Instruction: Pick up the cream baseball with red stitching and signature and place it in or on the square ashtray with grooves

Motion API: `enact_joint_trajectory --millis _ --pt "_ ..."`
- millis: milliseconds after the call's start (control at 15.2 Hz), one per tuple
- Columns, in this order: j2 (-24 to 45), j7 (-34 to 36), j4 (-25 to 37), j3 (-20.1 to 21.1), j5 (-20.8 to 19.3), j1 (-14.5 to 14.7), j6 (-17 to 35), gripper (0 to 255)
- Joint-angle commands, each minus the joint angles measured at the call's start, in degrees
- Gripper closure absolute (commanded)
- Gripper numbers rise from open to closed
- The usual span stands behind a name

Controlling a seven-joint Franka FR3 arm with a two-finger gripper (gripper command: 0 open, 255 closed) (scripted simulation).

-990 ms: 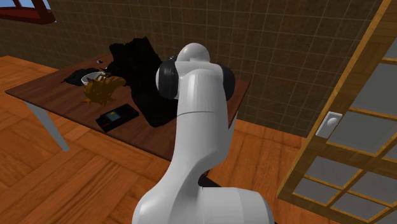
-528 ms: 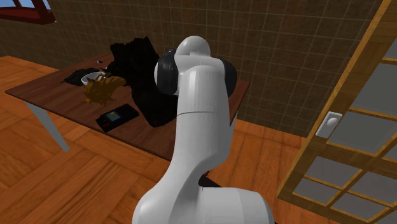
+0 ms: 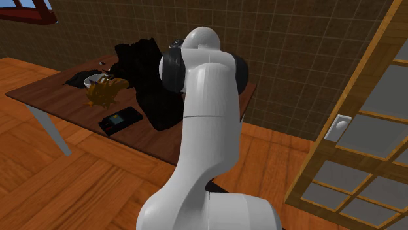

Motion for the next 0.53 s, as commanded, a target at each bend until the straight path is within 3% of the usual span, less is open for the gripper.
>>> enact_joint_trajectory --millis 0,462 --pt "-1.79 -1.34 -1.67 0.37 0.52 -1.56 0.22 255" --pt "1.16 0.52 -1.93 -0.93 -0.99 -0.90 3.36 255"
